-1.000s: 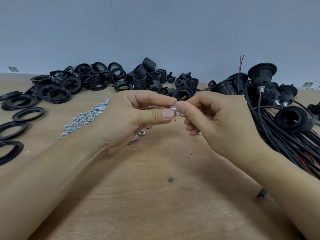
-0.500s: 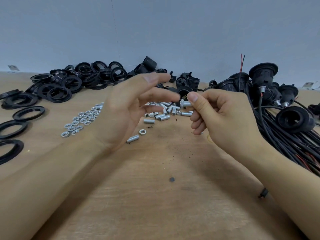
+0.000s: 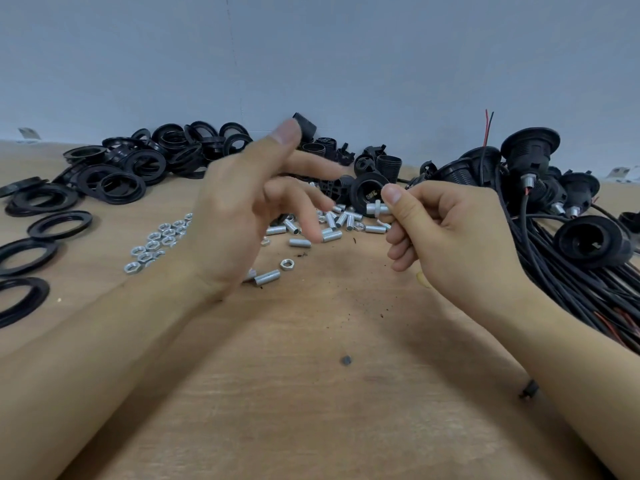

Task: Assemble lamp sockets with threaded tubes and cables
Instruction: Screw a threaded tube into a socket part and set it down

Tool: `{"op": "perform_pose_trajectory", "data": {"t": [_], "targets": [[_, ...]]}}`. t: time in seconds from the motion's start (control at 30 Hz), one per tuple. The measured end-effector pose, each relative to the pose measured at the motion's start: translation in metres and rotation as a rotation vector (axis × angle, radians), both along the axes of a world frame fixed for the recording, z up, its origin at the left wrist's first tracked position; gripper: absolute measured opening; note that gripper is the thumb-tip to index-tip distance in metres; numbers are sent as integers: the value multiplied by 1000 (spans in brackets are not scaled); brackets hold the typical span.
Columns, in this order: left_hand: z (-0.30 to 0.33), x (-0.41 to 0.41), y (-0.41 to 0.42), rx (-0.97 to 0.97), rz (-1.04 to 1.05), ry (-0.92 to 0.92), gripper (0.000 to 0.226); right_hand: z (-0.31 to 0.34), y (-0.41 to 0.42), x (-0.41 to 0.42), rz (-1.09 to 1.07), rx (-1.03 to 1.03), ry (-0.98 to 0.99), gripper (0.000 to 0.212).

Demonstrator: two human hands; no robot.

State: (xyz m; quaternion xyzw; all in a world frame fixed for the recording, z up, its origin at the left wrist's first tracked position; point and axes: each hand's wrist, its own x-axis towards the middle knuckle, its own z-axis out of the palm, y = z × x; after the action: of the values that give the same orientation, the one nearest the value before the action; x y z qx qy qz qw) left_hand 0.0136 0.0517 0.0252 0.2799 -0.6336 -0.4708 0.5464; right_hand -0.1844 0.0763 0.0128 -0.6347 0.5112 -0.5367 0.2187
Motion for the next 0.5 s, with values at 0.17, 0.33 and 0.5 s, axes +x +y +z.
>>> {"op": "perform_pose_trajectory", "data": {"t": [0.17, 0.33, 0.5], "targets": [[-11, 9, -15, -240, 471, -387, 22, 1, -2, -4, -69, 42, -71, 31], [-24, 25, -30, -320, 556, -1001, 39, 3, -6, -9, -99, 104, -145, 29], [-29, 24, -36, -307, 466, -1081, 45, 2, -5, -9, -91, 114, -147, 26]]}}
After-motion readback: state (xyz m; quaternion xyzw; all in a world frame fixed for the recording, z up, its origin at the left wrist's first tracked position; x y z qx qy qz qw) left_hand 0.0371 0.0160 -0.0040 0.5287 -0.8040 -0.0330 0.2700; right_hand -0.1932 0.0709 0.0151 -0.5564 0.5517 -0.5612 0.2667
